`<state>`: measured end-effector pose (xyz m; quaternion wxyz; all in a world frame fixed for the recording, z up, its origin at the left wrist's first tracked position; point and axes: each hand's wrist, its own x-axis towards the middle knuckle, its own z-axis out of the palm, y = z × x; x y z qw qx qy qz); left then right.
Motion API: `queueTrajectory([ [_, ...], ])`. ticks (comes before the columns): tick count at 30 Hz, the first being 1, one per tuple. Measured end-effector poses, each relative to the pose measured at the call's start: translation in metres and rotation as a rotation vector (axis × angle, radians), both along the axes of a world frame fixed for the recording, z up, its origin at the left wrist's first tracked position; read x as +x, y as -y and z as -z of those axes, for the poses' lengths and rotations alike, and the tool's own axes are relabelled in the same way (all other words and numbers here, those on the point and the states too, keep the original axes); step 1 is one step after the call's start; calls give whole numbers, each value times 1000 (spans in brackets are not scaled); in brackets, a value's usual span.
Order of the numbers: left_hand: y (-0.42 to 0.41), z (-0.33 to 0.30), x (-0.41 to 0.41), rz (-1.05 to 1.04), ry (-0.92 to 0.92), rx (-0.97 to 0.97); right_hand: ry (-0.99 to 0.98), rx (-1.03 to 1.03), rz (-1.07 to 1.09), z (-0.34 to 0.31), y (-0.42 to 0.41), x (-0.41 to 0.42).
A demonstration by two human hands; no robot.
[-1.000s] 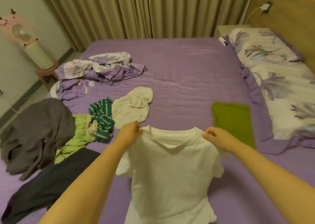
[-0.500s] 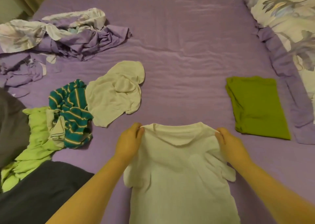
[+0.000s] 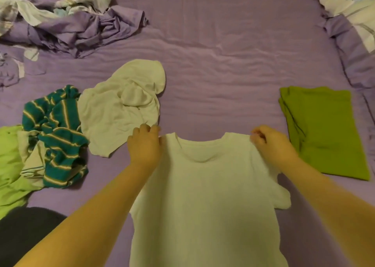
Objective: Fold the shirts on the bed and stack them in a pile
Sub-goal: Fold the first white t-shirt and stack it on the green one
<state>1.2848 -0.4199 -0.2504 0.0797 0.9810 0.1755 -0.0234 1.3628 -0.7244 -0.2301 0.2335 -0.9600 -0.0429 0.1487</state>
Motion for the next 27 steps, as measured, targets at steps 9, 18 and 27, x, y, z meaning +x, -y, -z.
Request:
queueTrajectory([
  [9, 135, 47, -32, 521, 152, -217, -139, 49, -64, 47, 44, -39],
  [18, 193, 28, 39, 617, -70, -211, -162, 170, -90, 39, 80, -23],
  [27, 221, 30, 102, 842, -372, -119, -339, 56, -165, 50, 108, -32],
])
